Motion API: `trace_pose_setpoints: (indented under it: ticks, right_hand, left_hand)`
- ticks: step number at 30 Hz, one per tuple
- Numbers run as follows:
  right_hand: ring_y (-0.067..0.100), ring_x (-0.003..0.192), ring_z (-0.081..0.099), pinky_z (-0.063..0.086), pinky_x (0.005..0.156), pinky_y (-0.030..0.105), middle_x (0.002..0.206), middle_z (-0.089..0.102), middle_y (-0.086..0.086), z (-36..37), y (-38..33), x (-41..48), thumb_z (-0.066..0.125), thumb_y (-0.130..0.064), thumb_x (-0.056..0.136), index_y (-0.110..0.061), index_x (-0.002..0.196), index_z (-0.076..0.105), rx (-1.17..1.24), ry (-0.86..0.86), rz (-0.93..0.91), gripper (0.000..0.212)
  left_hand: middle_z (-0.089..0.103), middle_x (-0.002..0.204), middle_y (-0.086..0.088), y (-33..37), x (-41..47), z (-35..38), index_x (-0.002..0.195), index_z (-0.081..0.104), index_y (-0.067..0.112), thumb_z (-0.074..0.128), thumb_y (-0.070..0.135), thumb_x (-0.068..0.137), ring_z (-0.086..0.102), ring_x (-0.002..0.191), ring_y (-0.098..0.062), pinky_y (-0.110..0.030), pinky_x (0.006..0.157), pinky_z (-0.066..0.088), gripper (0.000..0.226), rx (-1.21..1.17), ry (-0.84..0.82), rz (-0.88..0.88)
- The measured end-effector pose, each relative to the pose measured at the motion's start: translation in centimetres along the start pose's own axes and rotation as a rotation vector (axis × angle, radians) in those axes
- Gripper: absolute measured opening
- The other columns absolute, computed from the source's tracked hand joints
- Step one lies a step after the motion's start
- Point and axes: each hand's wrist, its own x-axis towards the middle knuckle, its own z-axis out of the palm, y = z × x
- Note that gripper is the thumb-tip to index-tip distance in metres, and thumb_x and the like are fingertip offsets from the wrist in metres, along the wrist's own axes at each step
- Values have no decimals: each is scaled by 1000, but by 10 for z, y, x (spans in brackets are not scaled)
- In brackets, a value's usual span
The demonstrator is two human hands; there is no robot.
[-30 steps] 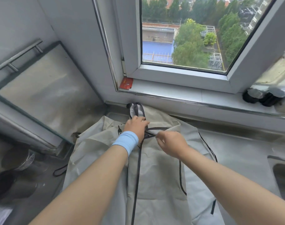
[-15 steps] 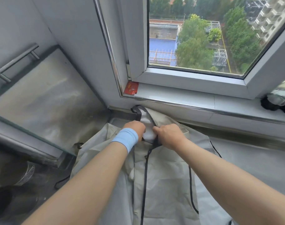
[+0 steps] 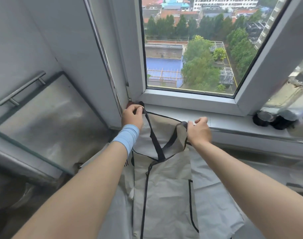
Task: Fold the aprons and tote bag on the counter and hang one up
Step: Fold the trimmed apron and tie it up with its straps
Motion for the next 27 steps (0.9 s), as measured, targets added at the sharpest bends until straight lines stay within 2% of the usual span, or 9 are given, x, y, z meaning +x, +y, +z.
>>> trace_pose_setpoints:
  ticks: [2,5,7,9,13,17,20,22,27]
  right_hand:
    - [32,91,64,50,82,38,92,70,9,1,1,-16,27,-58,91,-11,93,66,-108,-74,1,61]
    - [27,76,69,55,75,37,90,72,6,15,1,-44,20,-77,85,-11,92,67,-175,-464,-38,81]
    - [28,102,64,55,84,41,119,64,6,31,-2,-56,37,-82,79,-13,122,60,-41,-717,7,84]
    - [25,124,52,45,102,44,136,54,1,45,-12,-60,57,-77,72,-18,141,48,237,-743,78,91]
    - [20,88,61,45,80,31,89,66,0,49,-38,-42,63,-31,92,-21,94,68,611,-534,119,11]
    - [22,82,62,47,74,31,77,67,0,26,-45,-21,57,-34,93,-17,78,70,411,-390,-48,26]
    - [16,120,55,40,102,36,118,68,-6,3,-48,-3,51,-27,94,-25,99,74,206,-371,-326,23]
    - [14,143,31,23,117,36,149,45,-1,-10,-46,12,50,-15,91,-26,126,65,-54,-357,-527,40]
    - [21,151,11,7,122,47,161,21,5,-18,-15,35,59,-27,87,-31,146,41,-739,-337,-887,62]
  left_hand:
    - [64,81,-6,12,-4,4,88,66,18,50,16,96,59,59,-19,-37,73,61,19,-117,-131,-36]
    - [66,77,-2,26,-8,10,84,67,18,51,13,96,62,64,-21,-44,77,60,21,-151,-243,13]
    - [67,76,1,37,-8,11,85,67,17,52,13,96,61,63,-18,-42,78,59,19,-158,-276,62]
    - [68,80,2,44,-3,9,87,70,18,54,16,95,62,64,-12,-37,76,57,17,-142,-275,111]
    - [59,110,6,42,10,-3,88,72,32,61,29,89,60,88,-8,-22,87,48,11,109,-149,287]
    - [45,118,0,26,5,-8,105,58,24,61,15,85,55,87,-18,-28,82,45,23,314,127,287]
    - [59,94,-1,7,-10,4,91,53,21,56,17,86,58,84,-27,-28,73,44,7,320,-34,160]
    - [61,87,-2,-3,-22,15,86,56,18,56,17,85,58,82,-28,-29,72,45,1,432,-190,201]
    - [54,92,-6,1,-17,34,86,59,11,54,8,85,54,81,-28,-35,75,49,6,391,-83,276]
